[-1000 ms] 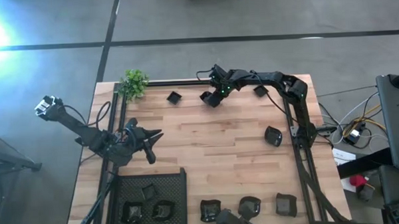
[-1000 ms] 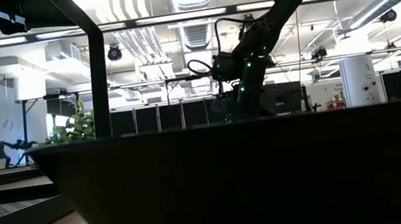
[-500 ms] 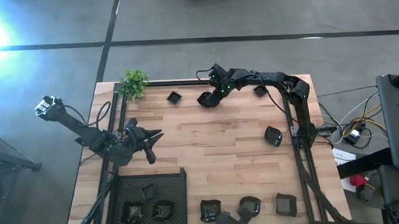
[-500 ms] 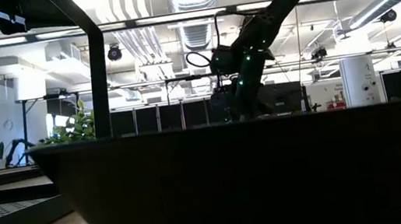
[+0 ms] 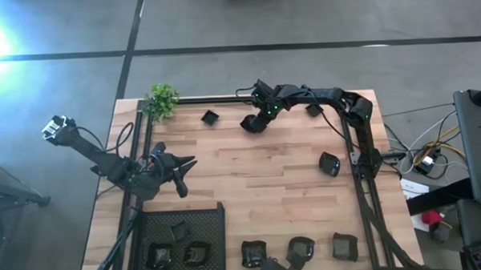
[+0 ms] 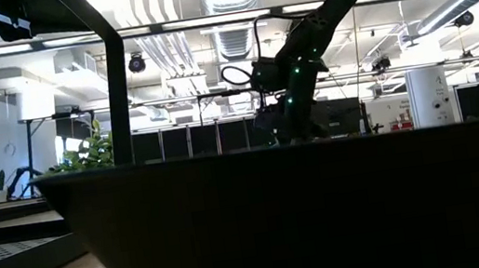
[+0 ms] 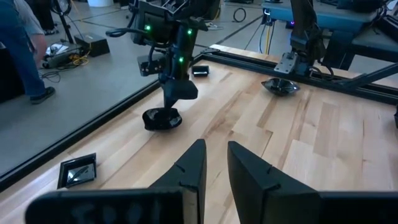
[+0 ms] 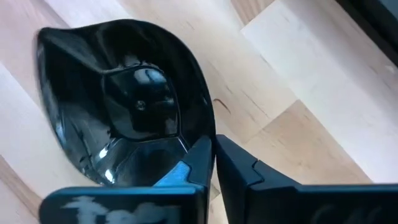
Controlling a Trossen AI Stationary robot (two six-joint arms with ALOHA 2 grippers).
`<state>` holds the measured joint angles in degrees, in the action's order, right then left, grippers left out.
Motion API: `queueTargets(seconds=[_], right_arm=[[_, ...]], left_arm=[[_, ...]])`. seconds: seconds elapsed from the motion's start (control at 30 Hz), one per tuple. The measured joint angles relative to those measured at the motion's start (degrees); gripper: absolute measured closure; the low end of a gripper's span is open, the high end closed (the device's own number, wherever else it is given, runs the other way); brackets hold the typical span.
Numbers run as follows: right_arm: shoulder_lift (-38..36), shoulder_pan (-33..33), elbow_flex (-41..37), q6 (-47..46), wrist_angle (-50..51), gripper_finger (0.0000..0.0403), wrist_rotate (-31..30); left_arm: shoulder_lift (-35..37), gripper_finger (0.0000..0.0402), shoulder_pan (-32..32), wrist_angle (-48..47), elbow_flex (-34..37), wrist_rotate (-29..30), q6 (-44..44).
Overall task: Pick & Place Mini shaped plates
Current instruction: Stack the leaf shaped plate on top of the leaf shaped plate on the shelf
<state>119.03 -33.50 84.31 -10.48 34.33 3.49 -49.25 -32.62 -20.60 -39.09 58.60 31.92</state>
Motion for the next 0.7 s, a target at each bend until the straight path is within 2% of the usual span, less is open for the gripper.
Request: queueTargets(seconds=[0.33,0.47,0.7], right_arm=[[0.1,0.0,0.0,0.2,-0.4,0.0331,0.0],[0.1,0.0,-0.1,0.2,-0.6,0.0326,0.0],[0.1,0.0,-0.3,0.0,-0.7,0.0331,4.1]], left_arm=[[0.0,0.0342,0.0,0.0,0.0,0.0,0.0],[0.0,0.0342,0.0,0.0,0.0,0.0,0.0],[0.0,0.0342,0.0,0.0,0.0,0.0,0.0]])
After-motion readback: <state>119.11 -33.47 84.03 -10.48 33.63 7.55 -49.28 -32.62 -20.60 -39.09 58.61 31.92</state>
